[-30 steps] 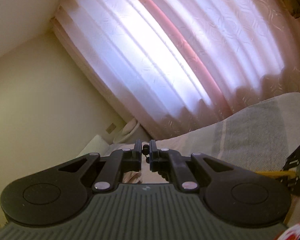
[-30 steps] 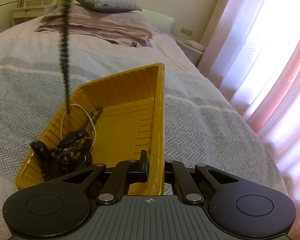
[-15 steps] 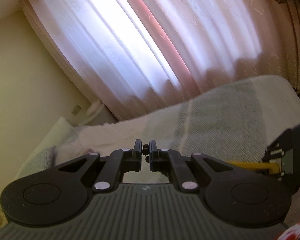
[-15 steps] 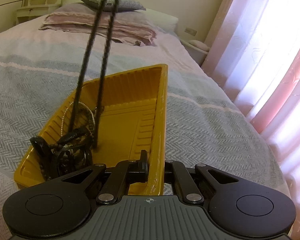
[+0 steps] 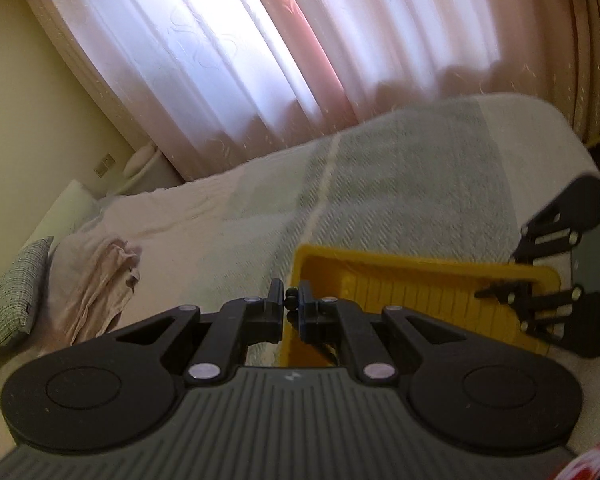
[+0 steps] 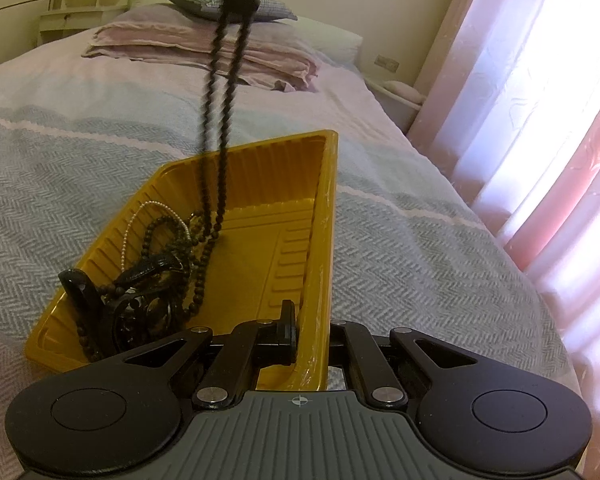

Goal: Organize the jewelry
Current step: 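Swing the bead strand over the tray and release it with the left gripper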

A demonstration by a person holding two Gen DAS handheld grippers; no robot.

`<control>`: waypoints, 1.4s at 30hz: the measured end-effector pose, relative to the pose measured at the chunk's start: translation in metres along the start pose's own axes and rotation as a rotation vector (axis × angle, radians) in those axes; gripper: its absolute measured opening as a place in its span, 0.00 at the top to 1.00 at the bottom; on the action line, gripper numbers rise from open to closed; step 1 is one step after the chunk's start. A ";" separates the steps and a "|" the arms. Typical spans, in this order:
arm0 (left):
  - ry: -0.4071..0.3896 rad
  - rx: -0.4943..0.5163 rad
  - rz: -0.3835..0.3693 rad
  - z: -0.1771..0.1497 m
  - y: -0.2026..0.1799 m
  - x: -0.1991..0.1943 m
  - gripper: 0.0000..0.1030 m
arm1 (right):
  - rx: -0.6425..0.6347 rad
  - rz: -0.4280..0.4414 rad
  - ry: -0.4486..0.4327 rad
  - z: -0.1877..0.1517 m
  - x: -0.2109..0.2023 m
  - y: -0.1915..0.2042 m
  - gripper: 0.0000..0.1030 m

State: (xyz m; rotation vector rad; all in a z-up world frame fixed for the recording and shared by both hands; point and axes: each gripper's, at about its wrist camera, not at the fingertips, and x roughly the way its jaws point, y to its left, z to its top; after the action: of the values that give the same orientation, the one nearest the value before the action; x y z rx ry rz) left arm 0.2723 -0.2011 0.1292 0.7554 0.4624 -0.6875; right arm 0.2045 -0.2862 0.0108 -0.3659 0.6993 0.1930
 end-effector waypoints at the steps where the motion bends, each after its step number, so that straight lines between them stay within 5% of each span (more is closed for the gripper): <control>1: 0.006 0.004 -0.006 -0.002 -0.002 0.002 0.94 | -0.001 0.000 0.000 0.000 0.000 0.000 0.96; 29: 0.077 0.011 -0.082 -0.021 -0.019 0.027 0.94 | -0.001 0.001 -0.001 0.000 0.000 -0.001 0.96; 33: 0.080 0.002 -0.083 -0.023 -0.019 0.029 0.81 | -0.001 0.001 0.000 0.000 0.000 -0.001 0.96; 42: 0.059 -0.034 -0.061 -0.027 -0.006 0.017 0.81 | 0.001 -0.001 -0.002 0.000 -0.002 -0.002 0.96</control>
State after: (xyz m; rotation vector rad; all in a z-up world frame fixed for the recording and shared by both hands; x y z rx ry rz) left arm 0.2755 -0.1904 0.0986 0.7338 0.5517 -0.7141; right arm 0.2034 -0.2879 0.0119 -0.3654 0.6971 0.1922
